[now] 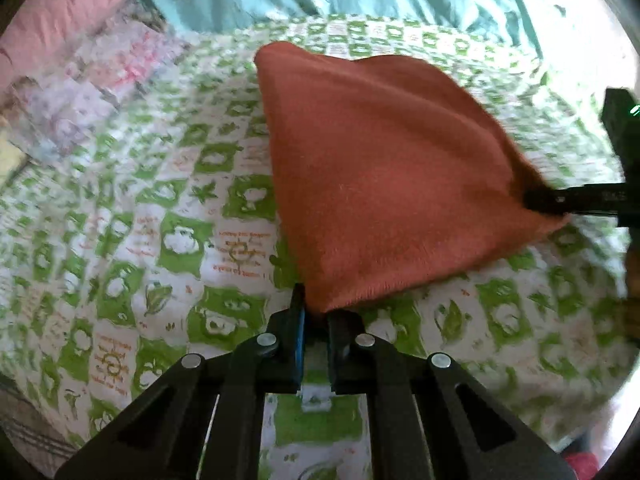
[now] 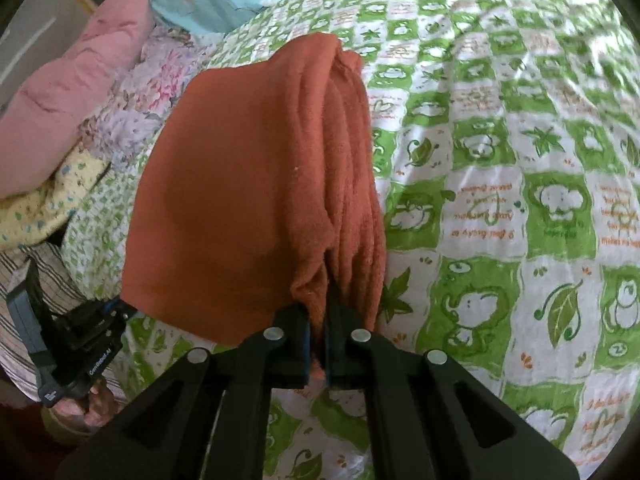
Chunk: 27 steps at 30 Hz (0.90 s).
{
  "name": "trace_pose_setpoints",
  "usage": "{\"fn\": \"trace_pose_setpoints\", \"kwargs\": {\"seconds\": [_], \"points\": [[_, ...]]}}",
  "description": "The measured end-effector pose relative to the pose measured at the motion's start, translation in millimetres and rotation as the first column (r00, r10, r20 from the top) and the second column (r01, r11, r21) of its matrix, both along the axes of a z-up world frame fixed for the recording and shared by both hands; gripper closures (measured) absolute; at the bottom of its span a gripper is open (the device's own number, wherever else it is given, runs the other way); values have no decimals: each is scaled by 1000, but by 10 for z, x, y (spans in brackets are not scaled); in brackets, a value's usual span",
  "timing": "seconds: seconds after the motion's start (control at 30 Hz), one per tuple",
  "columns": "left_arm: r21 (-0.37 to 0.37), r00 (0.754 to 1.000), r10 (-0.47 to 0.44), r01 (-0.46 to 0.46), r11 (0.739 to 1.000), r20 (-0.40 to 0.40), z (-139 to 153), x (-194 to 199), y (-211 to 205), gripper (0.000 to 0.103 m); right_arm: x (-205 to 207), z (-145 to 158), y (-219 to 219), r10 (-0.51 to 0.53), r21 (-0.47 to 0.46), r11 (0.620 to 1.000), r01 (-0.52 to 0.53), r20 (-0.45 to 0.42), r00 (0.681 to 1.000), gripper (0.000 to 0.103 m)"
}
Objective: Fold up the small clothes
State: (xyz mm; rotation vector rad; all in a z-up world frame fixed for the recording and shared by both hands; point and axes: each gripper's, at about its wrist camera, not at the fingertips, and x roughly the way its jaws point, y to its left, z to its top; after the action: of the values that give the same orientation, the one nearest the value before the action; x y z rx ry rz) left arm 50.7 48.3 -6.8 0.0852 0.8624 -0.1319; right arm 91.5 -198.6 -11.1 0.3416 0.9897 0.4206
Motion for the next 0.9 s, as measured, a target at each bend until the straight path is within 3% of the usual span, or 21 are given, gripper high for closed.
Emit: {"fn": "trace_pose_setpoints", "kwargs": {"seconds": [0.13,0.2,0.27,0.3,0.47,0.53,0.63,0.7,0.8,0.87,0.9], "points": [[-176,997,-76,70,982,-28,243,-28,388,84,-73,122,-11,-4,-4,1000,4,-12,1000,89],[-210,998,-65,60,976,-19,379,83,537,81,-91,262,-80,-28,-19,999,28,6,1000,69],[-235,1000,-30,29,972,1,519,311,675,66,-62,413,-121,-58,-19,998,59,45,997,61],[-266,1000,-15,14,964,-3,567,478,743,56,-31,510,-124,-65,-4,998,65,75,995,61],[-406,997,23,-50,912,-71,575,1436,945,55,299,764,53,-46,69,997,36,147,988,58],[-489,992,-2,-61,870,-126,471,1922,978,54,456,770,171,-29,85,996,16,147,989,58],[-537,981,-17,-92,839,-195,301,2421,955,53,630,668,314,11,101,995,-23,125,992,57],[-552,970,-15,-124,825,-241,178,2746,951,54,695,556,382,27,104,994,-38,99,995,57],[-584,969,-29,-123,802,-244,110,3046,909,85,713,431,398,42,120,991,-51,79,996,57],[-564,973,-19,-118,817,-231,144,3192,871,94,699,379,372,50,130,990,-60,81,995,57],[-531,980,-5,-105,841,-201,210,3241,838,95,688,360,356,53,130,989,-63,82,995,58]]}}
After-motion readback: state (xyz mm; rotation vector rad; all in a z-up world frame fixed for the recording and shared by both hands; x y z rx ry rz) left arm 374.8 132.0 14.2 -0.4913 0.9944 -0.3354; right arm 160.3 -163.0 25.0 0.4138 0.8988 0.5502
